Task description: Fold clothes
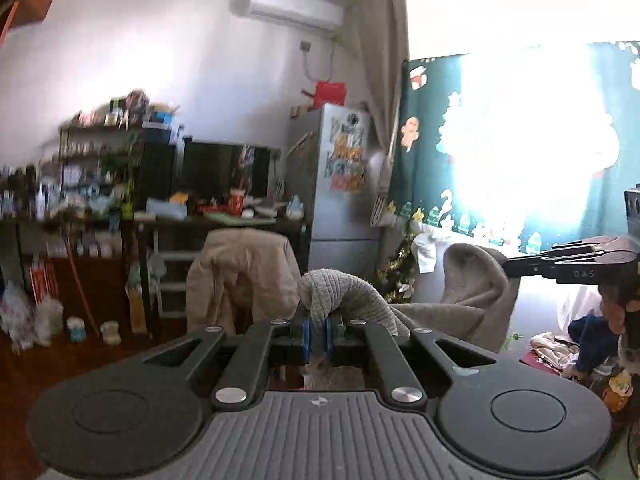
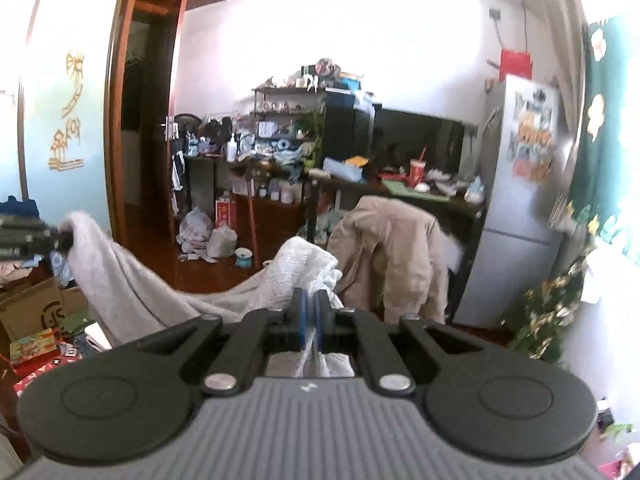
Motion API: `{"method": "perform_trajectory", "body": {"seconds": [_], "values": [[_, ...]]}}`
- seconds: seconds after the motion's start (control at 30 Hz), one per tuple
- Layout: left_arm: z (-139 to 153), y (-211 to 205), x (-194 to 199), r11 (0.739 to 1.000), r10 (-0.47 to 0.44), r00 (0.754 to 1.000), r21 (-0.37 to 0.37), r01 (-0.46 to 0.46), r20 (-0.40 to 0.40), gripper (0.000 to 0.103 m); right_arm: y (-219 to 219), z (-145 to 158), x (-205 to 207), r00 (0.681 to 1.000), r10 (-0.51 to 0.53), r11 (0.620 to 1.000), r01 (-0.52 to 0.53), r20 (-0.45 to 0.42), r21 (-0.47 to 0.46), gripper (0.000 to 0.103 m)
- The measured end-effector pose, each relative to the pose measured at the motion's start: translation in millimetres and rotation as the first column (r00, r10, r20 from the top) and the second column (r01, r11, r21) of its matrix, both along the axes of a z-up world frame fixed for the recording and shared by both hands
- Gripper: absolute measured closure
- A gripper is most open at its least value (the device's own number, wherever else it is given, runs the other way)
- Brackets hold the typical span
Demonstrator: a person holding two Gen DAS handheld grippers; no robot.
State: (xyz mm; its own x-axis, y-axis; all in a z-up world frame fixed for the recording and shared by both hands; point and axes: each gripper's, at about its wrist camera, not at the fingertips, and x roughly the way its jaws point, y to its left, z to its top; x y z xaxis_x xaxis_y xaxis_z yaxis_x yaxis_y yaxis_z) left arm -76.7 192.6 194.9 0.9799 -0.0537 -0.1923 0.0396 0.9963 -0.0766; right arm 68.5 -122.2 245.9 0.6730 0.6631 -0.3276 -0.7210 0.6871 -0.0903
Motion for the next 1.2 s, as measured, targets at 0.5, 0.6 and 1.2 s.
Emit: {"method": "perform_trajectory", "body": {"seconds": [0.5, 0.6, 1.2], "values": [[-67, 25, 125, 0.995, 0.073, 0.960, 0.084, -0.052, -0.272, 0.096, 26, -38, 29, 0.988, -0.070, 0.994, 0.059, -0.138, -0.088, 0.098], [-112, 38, 172, 0.993, 0.095, 0.931, 0.094, -0.066, -0.354, 0.096, 49, -84, 69, 0.972, -0.116, 0.985, 0.086, -0.204, -0.148, 0.098], [-282, 90, 335, 0.990, 0.118, 0.792, 0.012, -0.138, -0.599, 0.069, 147, -342, 300, 0.844, -0.262, 0.952, 0.146, -0.468, -0.268, 0.091]]}}
